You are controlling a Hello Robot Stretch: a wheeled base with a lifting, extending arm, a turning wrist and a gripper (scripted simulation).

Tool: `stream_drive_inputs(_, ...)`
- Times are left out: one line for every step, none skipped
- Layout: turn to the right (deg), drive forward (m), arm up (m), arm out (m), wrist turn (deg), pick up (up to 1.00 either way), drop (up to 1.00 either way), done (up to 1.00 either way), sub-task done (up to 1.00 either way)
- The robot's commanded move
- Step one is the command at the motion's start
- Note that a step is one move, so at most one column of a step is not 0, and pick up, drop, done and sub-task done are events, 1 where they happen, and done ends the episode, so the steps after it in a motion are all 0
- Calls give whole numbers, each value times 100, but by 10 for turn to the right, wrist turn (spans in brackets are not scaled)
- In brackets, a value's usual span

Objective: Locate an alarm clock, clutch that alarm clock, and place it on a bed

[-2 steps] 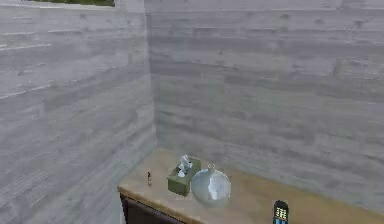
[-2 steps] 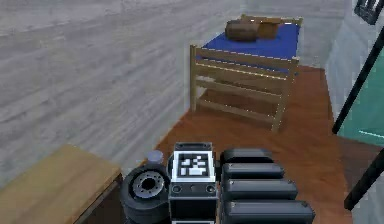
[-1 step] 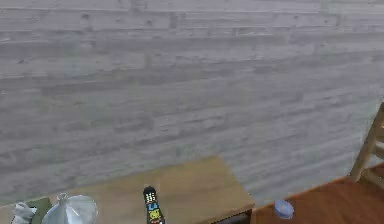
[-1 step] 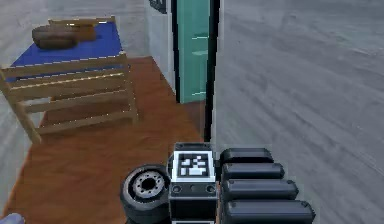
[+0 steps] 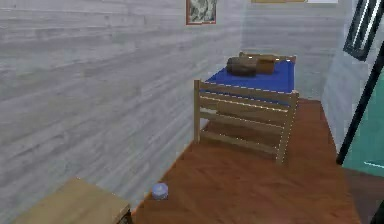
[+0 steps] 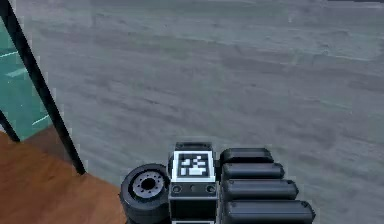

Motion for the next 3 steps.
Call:
stream_drive_inputs(330,0,0,0,0,0,0,0,0)
stream_drive_inputs(0,100,0,0,0,0,0,0,0)
stream_drive_inputs(30,0,0,0,0,0,0,0,0)
